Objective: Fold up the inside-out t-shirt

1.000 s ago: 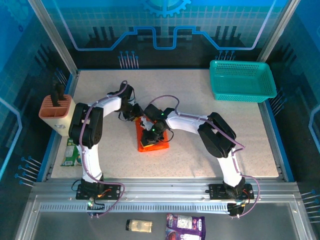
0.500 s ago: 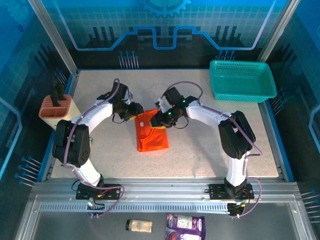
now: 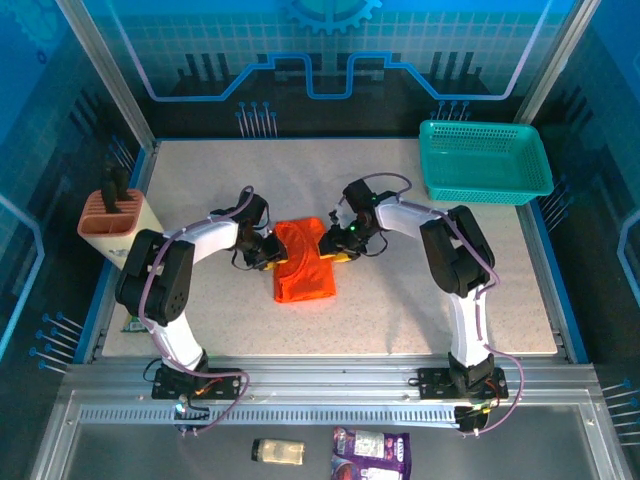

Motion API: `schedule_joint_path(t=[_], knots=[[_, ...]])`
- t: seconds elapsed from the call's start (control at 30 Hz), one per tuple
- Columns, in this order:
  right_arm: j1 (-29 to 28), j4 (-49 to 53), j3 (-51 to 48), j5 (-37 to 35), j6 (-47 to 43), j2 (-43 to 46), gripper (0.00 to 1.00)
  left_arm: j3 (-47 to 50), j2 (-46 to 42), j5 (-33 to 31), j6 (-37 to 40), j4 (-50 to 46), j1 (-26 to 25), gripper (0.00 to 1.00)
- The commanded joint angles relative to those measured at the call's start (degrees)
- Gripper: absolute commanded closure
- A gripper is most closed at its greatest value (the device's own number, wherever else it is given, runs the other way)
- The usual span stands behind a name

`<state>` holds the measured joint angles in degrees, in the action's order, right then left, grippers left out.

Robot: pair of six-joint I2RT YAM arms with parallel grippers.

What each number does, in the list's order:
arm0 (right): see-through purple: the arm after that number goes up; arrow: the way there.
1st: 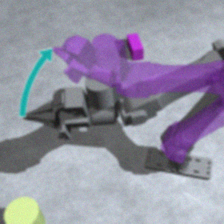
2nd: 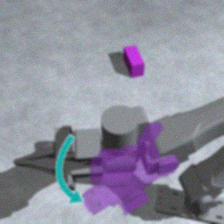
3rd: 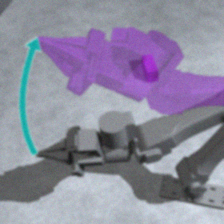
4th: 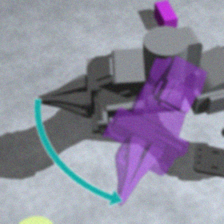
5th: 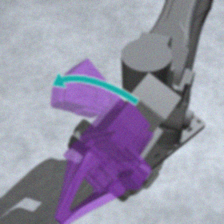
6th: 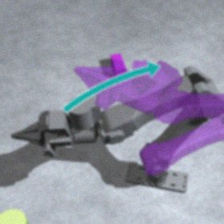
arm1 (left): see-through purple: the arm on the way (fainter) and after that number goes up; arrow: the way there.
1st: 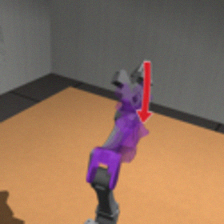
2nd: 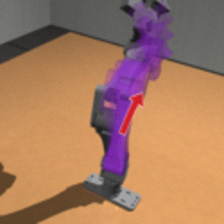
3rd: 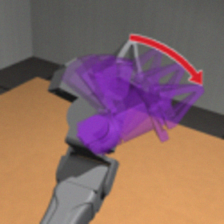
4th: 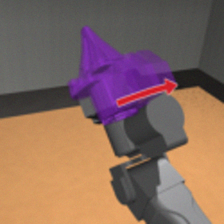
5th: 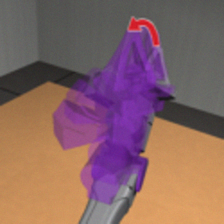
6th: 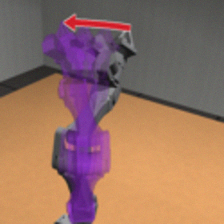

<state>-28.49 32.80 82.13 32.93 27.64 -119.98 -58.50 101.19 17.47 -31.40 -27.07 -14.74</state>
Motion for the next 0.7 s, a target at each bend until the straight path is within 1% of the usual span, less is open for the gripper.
schedule_joint_path(t=[0.0, 0.07, 0.1, 0.2, 0.23, 0.3, 0.4, 0.5, 0.53, 0.57, 0.63, 0.67], knots=[[-0.34, -1.74, 1.39, 2.78, 0.91, -1.62, 0.53, 0.14, 1.1, -1.39, 0.43, 1.22, 0.2, 0.78], [-0.18, -2.25, 1.0, 2.99, 1.53, -2.14, 0.58, -0.13, 1.41, -1.46, 0.77, 1.09, 0.24, 0.81], [-0.19, -2.62, 0.58, 2.89, 1.92, -1.97, 0.62, -0.21, 1.54, -1.58, 1.09, 1.13, 0.24, 0.82], [-0.05, -3.83, -1.31, 2.53, 3.07, -1.03, 0.81, -0.68, 1.81, -1.76, 1.81, 1.4, 0.41, 0.84], [0.01, -4.16, -2.32, 2.19, 3.57, -0.45, 0.84, -1.22, 2.14, -1.67, 2.08, 1.24, 0.5, 0.84], [0.05, -5.28, -4.68, 1.61, 4.69, 1.1, 0.88, -2.7, 2.9, -1.4, 3.15, 0.71, 0.63, 0.84], [-0.69, -8.38, -9.97, 1.35, 7.61, 4.6, 0.9, -5.83, 4.63, 0.63, 6.22, 0.78, 0.66, 0.83], [-2.84, -11.0, -14.73, 2.07, 10.63, 8.87, 0.89, -10.79, 7.9, 2.31, 10.64, -0.28, 0.63, 0.82], [-3.58, -11.76, -16.27, 2.73, 11.54, 10.45, 0.87, -12.97, 9.29, 3.11, 12.54, -1.05, 0.67, 0.81], [-4.0, -11.95, -17.13, 2.97, 11.81, 11.82, 0.83, -15.06, 10.71, 3.98, 14.29, -1.82, 0.68, 0.81], [-3.76, -9.6, -18.46, 1.63, 11.01, 15.13, 0.66, -19.83, 13.83, 7.3, 18.41, -3.3, 0.59, 0.8], [-3.17, -7.86, -18.66, 0.27, 10.07, 16.45, 0.62, -21.96, 15.12, 8.73, 20.13, -3.99, 0.46, 0.8]])
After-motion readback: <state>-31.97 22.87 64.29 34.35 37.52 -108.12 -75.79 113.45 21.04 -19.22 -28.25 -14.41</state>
